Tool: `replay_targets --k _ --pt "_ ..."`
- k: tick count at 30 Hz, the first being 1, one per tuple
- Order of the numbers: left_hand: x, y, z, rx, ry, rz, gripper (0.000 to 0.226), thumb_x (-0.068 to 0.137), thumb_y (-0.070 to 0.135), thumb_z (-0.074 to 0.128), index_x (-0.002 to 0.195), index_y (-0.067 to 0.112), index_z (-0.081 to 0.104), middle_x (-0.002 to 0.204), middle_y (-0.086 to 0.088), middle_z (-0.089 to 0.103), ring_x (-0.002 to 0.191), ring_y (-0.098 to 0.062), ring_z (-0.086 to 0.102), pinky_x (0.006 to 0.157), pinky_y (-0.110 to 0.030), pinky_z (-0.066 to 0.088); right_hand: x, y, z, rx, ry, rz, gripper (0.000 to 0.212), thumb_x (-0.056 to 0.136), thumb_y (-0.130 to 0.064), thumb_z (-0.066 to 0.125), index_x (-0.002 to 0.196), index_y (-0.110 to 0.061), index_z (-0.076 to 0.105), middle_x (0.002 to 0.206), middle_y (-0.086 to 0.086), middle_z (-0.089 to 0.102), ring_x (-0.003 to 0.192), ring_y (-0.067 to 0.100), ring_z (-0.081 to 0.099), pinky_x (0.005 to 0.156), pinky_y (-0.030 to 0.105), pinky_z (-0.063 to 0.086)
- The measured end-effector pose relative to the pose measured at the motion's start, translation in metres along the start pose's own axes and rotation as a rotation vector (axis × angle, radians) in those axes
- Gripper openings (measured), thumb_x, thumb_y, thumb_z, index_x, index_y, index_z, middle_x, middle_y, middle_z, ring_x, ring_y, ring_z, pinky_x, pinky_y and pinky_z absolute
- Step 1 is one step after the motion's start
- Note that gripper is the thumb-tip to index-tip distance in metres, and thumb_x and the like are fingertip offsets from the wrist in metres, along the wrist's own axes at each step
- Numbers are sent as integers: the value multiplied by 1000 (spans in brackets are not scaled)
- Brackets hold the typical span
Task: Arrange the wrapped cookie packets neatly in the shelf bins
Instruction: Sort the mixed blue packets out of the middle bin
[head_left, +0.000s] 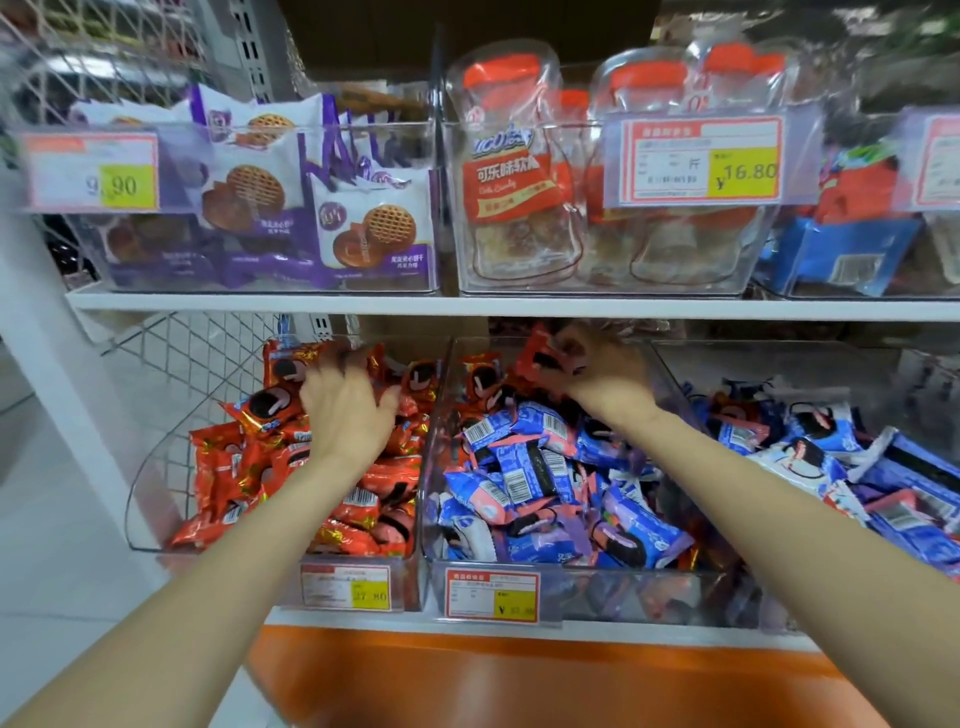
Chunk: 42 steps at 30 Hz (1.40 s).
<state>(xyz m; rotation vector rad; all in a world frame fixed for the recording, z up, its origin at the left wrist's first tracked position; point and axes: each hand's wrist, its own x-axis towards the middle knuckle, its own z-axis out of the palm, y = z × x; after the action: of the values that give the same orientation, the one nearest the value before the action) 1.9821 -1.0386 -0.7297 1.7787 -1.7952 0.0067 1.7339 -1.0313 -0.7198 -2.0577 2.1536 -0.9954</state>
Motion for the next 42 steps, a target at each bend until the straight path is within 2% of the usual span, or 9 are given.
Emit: replay_targets --k 5,10,15,18,23,28,34,38,42 --pt "-4 22 -3 -548 -169 155 39 91 33 56 123 11 53 113 -1 61 106 -19 56 83 -24 40 -1 -63 11 415 -196 -112 28 78 -24 74 102 -12 65 106 8 67 98 24 62 89 37 48" --pt "-2 11 -7 -532 -31 -27 44 89 20 61 127 7 43 103 -9 61 91 -26 57 73 -23 36 14 -85 28 517 -468 -206 44 81 -20 73 123 -18 61 120 -1 64 102 6 57 80 8 41" --pt "6 -7 -10 -153 57 -148 54 87 15 61 135 7 37 133 -26 39 126 -39 33 100 -41 31 45 -49 29 119 -221 -151 24 92 -22 56 110 -11 69 114 7 67 107 20 60 92 30 44" --pt "6 -10 -5 56 -5 -12 48 88 23 59 134 17 44 142 -20 28 131 -38 23 105 -43 23 51 -23 33 -33 -318 -169 26 88 -16 63 112 -10 67 116 10 66 110 26 59 94 33 44" --pt "3 -2 1 -3 -68 81 35 90 22 56 125 18 54 140 -15 32 130 -35 25 103 -39 23 46 -21 39 25 -478 -201 52 80 -8 71 129 -8 53 126 9 59 114 22 56 87 20 38" --pt "0 2 5 -75 -70 184 27 89 20 56 116 18 59 141 -8 31 132 -31 23 108 -35 20 54 -24 40 154 -508 -128 53 78 -4 72 125 -16 52 101 -1 64 94 15 58 80 27 42" --pt "-1 8 4 -172 -50 212 23 90 16 56 112 15 62 134 -9 36 129 -29 25 110 -34 21 62 -24 53 41 -409 -16 30 73 -15 79 101 -5 71 101 10 71 95 21 65 74 23 43" --pt "1 12 5 -209 -36 268 18 90 15 56 105 14 65 127 -6 44 125 -26 32 102 -30 27 59 -24 55 58 -335 20 18 78 -12 75 92 0 73 93 14 72 67 9 60 50 5 37" --pt "1 18 6 -248 -79 324 17 89 12 55 102 13 66 119 -5 54 116 -24 46 94 -30 36 54 -22 54 75 -217 -10 8 81 1 67 85 2 73 92 17 71 82 17 62 61 16 34"
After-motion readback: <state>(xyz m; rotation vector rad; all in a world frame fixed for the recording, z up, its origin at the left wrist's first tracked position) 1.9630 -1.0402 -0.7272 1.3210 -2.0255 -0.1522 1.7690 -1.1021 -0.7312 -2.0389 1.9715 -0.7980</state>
